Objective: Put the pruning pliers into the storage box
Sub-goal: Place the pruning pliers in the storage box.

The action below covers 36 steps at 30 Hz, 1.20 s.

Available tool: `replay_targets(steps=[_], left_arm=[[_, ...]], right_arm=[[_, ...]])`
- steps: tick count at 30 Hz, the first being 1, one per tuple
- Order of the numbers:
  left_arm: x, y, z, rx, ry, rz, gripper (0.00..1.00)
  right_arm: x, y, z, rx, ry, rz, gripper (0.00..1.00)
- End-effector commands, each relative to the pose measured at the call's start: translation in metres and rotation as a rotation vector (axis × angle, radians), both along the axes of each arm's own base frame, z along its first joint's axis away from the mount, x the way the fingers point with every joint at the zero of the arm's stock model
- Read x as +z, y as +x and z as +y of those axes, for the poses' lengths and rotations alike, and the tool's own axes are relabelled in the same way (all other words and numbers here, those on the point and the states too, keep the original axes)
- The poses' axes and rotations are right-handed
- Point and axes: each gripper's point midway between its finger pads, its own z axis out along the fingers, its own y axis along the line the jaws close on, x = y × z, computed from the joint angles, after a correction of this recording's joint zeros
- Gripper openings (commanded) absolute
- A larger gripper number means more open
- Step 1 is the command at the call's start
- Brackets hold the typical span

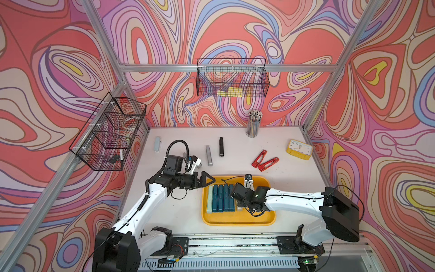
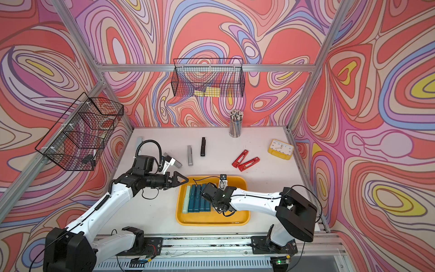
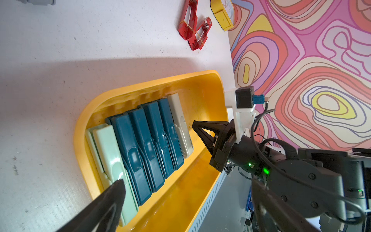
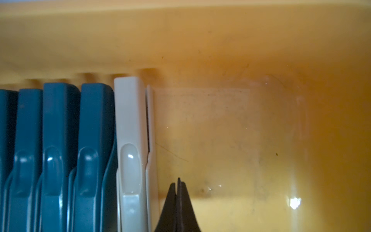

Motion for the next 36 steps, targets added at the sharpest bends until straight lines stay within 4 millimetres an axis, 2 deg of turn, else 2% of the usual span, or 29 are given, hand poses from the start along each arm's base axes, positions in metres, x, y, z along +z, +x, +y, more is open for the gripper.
replay_targets(steps=[1,15,36], left_arm=[[0.001,-0.001,0.001,-0.009,-0.004,-0.006,0.99],[-0.001,0.001,0.003,-0.002,-0.002,0.002,0.99],[-0.001,0.001,0.004,0.001,-0.003,0.001,0.99]], right_arm=[[-0.010,0.004,0.001,0.015,0.013,0.004,0.00],[-0.023,0.009,0.007,0.042,0.025,0.018,0.00],[-0.025,0.011,0.013,0.055,0.038,0.024,0.00]])
